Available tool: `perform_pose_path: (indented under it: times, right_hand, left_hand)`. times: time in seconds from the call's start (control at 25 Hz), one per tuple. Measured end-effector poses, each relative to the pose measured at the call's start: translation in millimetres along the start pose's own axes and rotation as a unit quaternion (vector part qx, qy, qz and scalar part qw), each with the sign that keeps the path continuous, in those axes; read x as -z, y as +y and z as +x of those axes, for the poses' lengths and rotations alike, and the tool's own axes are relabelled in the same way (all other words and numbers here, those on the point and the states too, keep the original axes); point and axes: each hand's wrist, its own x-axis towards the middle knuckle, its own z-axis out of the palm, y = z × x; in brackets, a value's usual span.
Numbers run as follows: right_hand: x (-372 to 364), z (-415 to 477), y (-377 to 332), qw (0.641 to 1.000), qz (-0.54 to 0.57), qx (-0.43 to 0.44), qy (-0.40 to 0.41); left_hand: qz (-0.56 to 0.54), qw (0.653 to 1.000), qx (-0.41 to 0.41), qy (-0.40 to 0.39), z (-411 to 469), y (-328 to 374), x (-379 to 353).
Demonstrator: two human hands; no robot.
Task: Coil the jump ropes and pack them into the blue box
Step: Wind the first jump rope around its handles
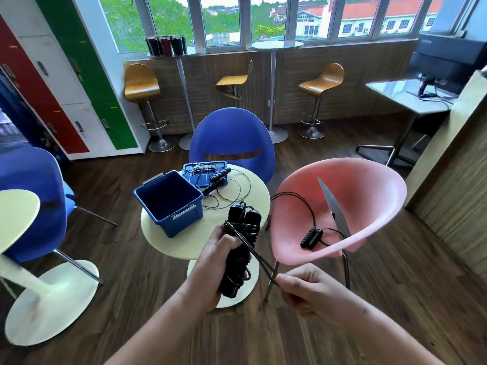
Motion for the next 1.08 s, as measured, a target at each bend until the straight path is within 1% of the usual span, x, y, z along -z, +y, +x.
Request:
perform_pose_path:
  times: [0.12,0.2,0.32,0.36,0.44,0.48,0.56,0.68,0.84,0.88,0.96,1.04,1.08]
  right_hand:
    - [3,3,4,1.0,0.005,-0.021,-0.014]
    - [12,4,6,1.0,0.019,-0.023,0.002]
    - [27,0,2,0.999,0.026,0.003,0.041]
    - [31,-2,0,0.998,0.018,0.01,0.051]
    - [34,-5,-5,0.997,-0.032,0.029,0.066]
    - [35,-6,-5,0.995,-0.053,0.039,0.073]
    - [35,-5,-3,0.994,-0.057,0.045,0.083]
    - [36,-4,2,0.996,-0.048,0.033,0.07]
    - [55,1,-9,0.997,-0.017,-0.023,0.074]
    - [59,4,-13,0.996,0.01,-0.023,0.086]
    - [60,10,-21,0.981,0.139,-0.002,0.132]
    - [49,18,-31,0.945,0.273,0.02,0.176]
    - [41,22,-36,0.926,0.323,0.03,0.196]
  left_hand:
    - [-0.024,1.0,0.008,-0.018,-4,1,-8]
    - [-0.055,0.997,0.024,-0.051,-4,-1,-11]
    - [-0.075,0.992,0.037,-0.098,-6,-4,-6]
    - [-0.085,0.989,0.042,-0.111,-7,-5,-3]
    - [-0.114,0.982,0.061,-0.139,-10,-8,2]
    - [-0.129,0.978,0.076,-0.144,-11,-9,4]
    - [-0.154,0.974,0.105,-0.132,-10,-12,4]
    - [-0.133,0.979,0.109,-0.109,-4,-15,2]
    - [-0.109,0.976,0.111,-0.153,-6,-17,3]
    - [-0.106,0.974,0.109,-0.168,-7,-18,3]
    - [-0.101,0.97,0.106,-0.193,-9,-18,4]
    - [-0.102,0.967,0.107,-0.206,-9,-18,4]
    - [-0.108,0.966,0.109,-0.208,-11,-18,4]
